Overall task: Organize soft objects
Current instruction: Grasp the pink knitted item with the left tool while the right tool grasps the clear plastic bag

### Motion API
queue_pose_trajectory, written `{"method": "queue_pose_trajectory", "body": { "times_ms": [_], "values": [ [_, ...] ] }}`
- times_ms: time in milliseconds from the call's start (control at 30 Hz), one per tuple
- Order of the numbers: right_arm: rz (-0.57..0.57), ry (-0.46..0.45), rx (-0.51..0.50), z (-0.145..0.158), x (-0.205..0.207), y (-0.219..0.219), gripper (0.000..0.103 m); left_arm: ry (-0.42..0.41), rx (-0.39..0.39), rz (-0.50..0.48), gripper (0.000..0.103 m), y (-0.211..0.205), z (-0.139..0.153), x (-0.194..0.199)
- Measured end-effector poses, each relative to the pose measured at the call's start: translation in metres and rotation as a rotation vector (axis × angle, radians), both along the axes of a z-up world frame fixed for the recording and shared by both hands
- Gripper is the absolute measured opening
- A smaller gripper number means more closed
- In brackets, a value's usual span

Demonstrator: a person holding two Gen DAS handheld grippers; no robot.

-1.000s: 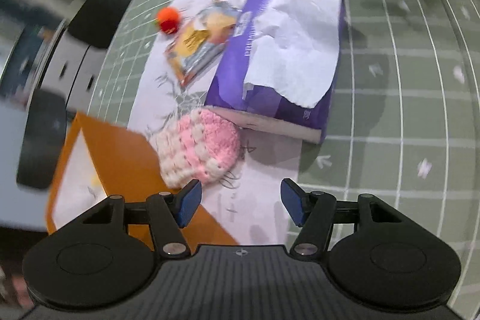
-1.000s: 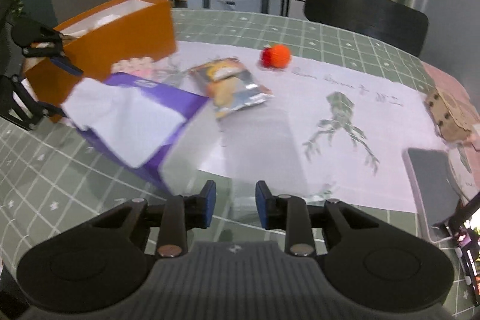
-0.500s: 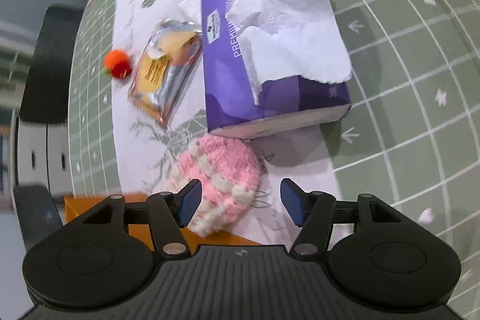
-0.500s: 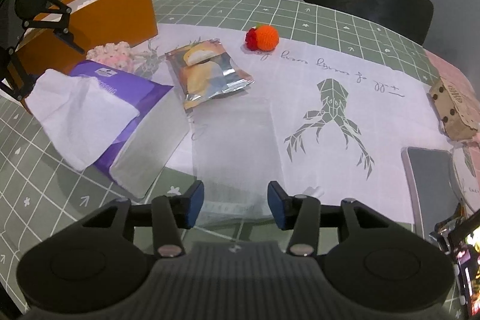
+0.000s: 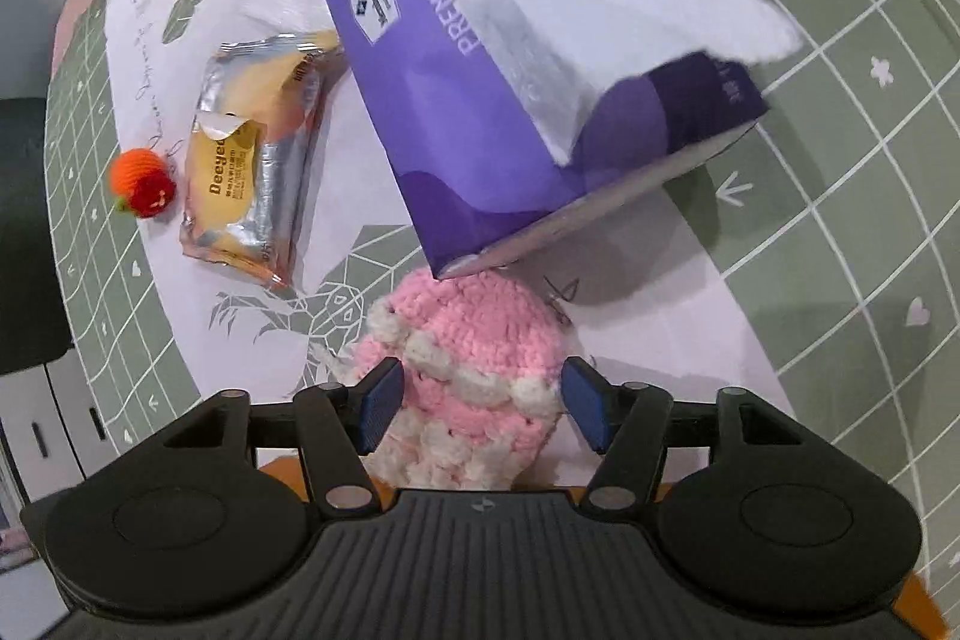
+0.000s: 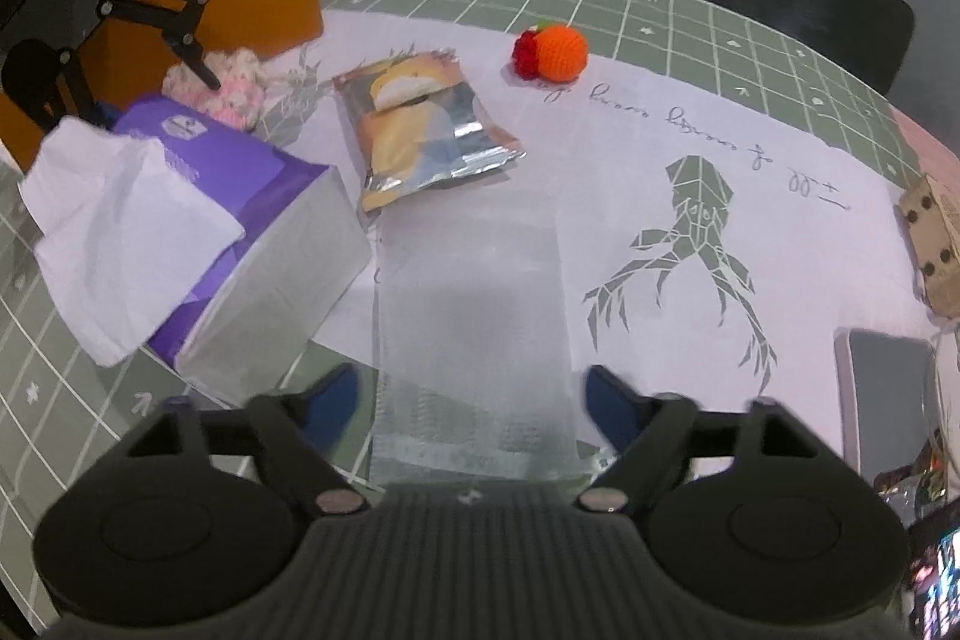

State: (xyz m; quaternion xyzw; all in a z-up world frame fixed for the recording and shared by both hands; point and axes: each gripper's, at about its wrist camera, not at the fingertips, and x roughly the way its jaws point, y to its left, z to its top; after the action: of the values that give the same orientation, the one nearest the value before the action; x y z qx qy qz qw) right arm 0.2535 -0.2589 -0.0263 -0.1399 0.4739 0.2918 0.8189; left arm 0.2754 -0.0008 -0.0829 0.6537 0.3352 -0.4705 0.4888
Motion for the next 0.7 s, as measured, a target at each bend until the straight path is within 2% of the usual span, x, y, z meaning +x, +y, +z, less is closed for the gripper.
{"method": "queue_pose_trajectory", "body": {
  "times_ms": [233, 433, 600, 700],
  "values": [
    [0.060, 0.024, -0.046, -0.014, 0.016, 0.017, 0.086, 0.000, 0.028, -0.012, 0.079, -0.007, -0.011, 0.015],
    [0.100, 0.029, -0.070, -0.021, 0.020, 0.032, 0.086, -0.034, 0.101, -0.047, 0.083, -0.017, -0.018, 0.023],
    [0.104, 0.029, -0.065, -0.022, 0.021, 0.035, 0.077, -0.030, 0.096, -0.009, 0.084, -0.024, -0.017, 0.037],
    [0.094, 0.039, -0.039, -0.022, 0.023, 0.034, 0.063, -0.009, 0.091, 0.029, 0.078, -0.026, -0.016, 0.046]
  ]
}}
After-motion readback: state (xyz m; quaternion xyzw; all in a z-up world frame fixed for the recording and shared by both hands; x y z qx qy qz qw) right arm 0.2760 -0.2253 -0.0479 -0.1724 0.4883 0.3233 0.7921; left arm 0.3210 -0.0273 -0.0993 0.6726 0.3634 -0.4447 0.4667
